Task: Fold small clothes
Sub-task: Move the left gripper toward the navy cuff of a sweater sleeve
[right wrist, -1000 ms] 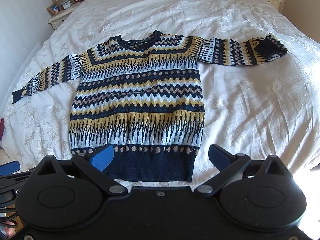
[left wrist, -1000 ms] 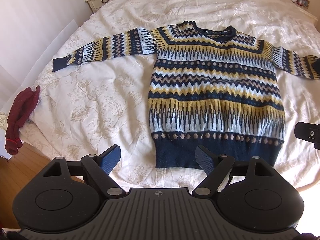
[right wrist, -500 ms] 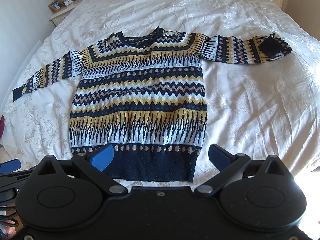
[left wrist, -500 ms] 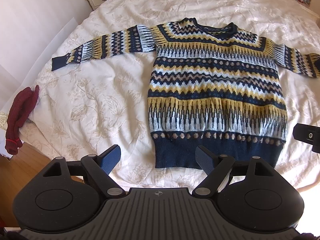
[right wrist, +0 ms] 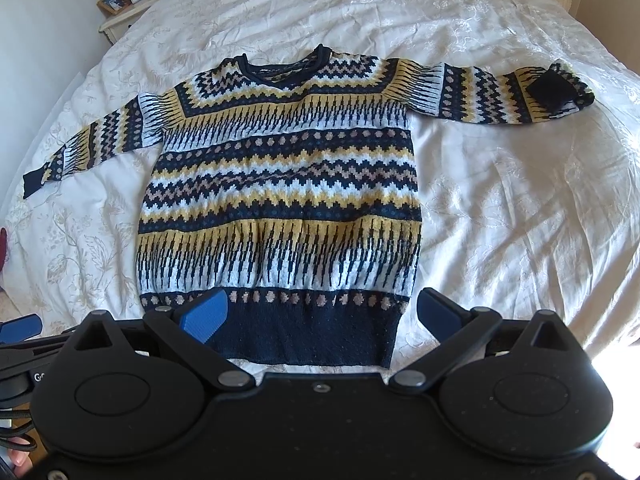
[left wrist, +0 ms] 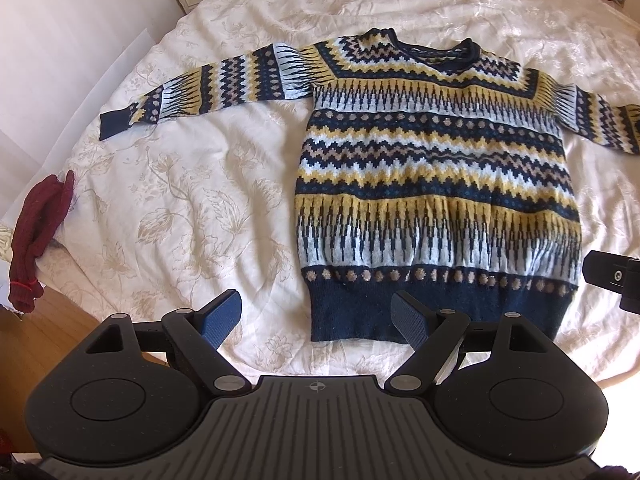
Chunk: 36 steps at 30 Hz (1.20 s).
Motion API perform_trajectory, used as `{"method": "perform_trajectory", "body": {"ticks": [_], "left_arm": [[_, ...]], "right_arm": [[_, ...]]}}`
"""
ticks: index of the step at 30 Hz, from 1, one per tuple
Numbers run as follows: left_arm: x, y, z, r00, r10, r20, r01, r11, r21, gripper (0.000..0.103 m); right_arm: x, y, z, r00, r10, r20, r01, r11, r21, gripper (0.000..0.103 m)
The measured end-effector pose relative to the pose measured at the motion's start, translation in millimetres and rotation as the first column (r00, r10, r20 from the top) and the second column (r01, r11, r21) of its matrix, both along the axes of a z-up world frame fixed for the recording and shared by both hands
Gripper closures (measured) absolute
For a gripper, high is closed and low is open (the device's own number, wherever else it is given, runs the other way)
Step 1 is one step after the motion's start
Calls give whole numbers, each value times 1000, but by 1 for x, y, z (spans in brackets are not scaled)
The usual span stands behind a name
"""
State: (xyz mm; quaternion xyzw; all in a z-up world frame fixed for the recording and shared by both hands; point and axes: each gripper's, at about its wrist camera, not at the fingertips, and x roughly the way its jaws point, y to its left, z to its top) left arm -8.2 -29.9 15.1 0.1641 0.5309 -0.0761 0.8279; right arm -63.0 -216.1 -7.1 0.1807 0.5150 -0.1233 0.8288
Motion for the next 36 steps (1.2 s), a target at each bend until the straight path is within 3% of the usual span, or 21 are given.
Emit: {"method": "perform_trajectory", "body": {"ticks": [20, 36], "left_arm": [[46, -17, -17, 998, 1, -68, 1, 999, 35, 21], [123, -33, -35, 994, -24, -105, 25, 1000, 9, 21]], "right_arm": [[42, -7, -20, 998, 1, -64, 0, 1000, 22, 2], [110, -12, -39, 995, 7, -98, -5, 1000, 12, 2]]}}
